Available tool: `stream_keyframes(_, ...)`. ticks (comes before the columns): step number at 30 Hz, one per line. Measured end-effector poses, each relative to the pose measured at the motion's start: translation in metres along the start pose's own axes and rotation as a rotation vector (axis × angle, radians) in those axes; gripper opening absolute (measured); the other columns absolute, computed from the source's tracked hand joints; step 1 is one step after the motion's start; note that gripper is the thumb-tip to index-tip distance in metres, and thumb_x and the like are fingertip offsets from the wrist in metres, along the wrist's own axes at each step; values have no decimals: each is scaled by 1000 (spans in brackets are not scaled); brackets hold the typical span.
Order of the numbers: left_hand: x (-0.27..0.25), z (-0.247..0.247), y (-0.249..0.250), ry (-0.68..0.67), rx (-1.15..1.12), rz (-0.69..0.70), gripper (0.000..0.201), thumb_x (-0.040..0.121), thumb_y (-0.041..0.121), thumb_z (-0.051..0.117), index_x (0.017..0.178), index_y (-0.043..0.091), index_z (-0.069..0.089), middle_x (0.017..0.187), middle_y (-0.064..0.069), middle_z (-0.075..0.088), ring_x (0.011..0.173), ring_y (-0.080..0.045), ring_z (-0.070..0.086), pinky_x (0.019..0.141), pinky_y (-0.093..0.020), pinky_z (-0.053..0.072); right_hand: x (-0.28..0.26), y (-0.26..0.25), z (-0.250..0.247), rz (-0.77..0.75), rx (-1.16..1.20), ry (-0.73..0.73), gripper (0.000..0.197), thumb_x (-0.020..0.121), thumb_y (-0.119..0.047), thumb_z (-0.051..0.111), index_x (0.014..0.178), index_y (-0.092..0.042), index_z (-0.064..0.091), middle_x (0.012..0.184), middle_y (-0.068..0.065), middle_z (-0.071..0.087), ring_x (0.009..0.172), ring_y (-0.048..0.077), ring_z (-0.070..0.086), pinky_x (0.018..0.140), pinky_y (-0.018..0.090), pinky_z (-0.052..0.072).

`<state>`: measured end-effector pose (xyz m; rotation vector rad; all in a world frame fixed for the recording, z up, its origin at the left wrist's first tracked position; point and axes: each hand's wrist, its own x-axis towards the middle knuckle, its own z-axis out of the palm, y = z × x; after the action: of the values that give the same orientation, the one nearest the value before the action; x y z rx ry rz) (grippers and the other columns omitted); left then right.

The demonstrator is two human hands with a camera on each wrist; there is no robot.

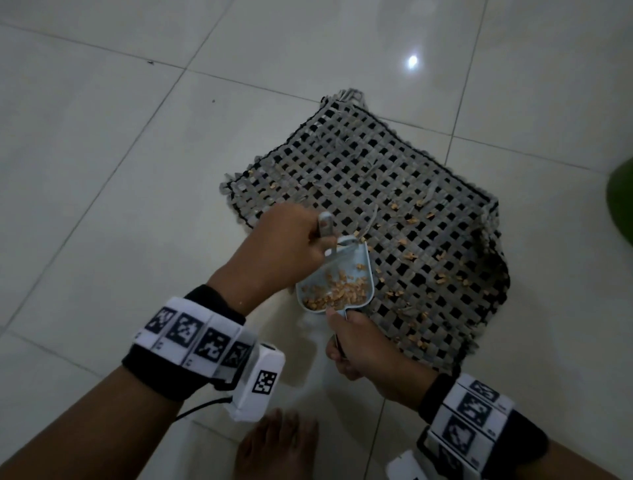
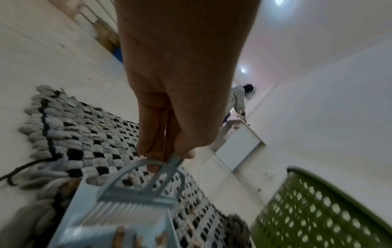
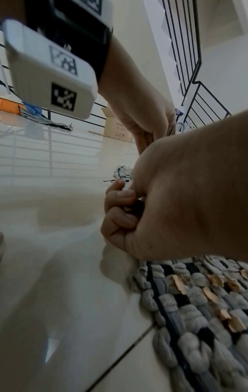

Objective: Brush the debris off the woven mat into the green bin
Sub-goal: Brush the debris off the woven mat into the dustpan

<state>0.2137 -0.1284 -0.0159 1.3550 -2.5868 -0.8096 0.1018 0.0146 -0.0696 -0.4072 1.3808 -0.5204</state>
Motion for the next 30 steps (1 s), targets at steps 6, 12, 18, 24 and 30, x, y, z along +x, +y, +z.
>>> stream_keyframes(6,4,-11,-4,84,-249,-109,14,94,29,69,92,21,79,66,6,70,55,-10,64,51,-21,52,2,2,0,1,-16,13,28,105,-41,37,118,-20,49,52,-1,47,32,7,35,42,18,26)
stream_keyframes(12,3,-2,-6,49,-212,-104,14,94,29,68,95,21,79,70,2,73,59,-24,66,55,-39,55,2,2,0,-4,-16,22,28,105,-40,38,119,-19,49,51,-2,48,31,7,36,41,17,26)
stream_keyframes(18,2,-18,-10,72,-258,-162,40,93,29,69,54,37,64,60,13,69,90,-26,72,71,-40,58,-1,3,-1,-50,-34,27,22,105,-40,39,112,-23,52,48,-4,47,32,7,35,39,17,27)
stream_keyframes(24,7,-45,-29,187,-533,-313,14,95,31,67,92,25,79,77,-2,77,72,-28,73,73,-49,61,-4,-9,-12,-151,-85,55,26,105,-35,42,94,-15,56,49,-2,44,33,6,32,39,18,26)
stream_keyframes(30,4,-78,-75,555,-647,-448,19,90,34,70,95,17,78,87,-4,78,78,-19,76,79,-47,62,22,-67,-4,-287,-237,39,32,104,-31,47,75,-20,54,43,-14,46,38,-2,40,44,17,33)
